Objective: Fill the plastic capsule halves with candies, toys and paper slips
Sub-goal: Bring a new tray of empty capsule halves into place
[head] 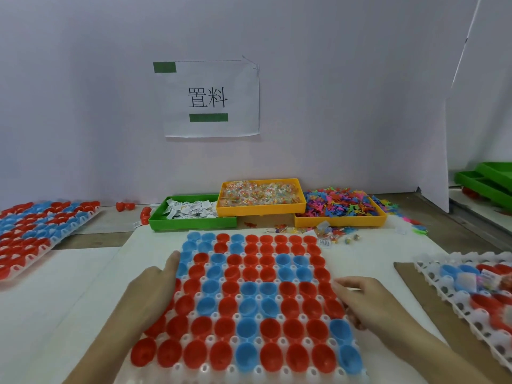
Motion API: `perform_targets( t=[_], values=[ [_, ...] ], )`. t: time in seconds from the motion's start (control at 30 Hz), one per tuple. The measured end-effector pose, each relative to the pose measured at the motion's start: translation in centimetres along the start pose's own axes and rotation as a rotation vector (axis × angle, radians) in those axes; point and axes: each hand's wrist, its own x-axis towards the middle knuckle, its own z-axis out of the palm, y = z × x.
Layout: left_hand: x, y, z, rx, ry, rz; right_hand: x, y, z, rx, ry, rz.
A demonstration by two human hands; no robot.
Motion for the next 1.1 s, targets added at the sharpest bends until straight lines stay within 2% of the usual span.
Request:
perform_targets(
  t=[0.1,0.27,0.5,0.7,0.87,1.1],
  values=[
    [-2.0,1.6,2.6,-0.055,-0.006,0.093,-1.0,0.8,-3.4,-0.058,0.06,0.028],
    [-4.5,4.0,6.3,-0.173,-0.022,0.135,-1.1,1.6,-7.1,-0.248,0.091,0.091],
    [-5.7,5.6,8.8,-0.284,-0.068,0.156,-0.4,2.5,-9.0,-0.608,0.097,0.124],
    [-5.1,5.3,9.7,-0.312,-0.074,0.216,0.3,2.5,-9.8,-0.723,0.086,0.176],
    [-1.4,4.4,9.1,-0.236,0.111,0.378,0.4,2.3,-9.9,-0.725,0.097,0.18],
    [3.6,4.6,10.2,0.069,0.124,0.619,0.6,2.4,-10.2,-0.702,0.092,0.191]
  ],
)
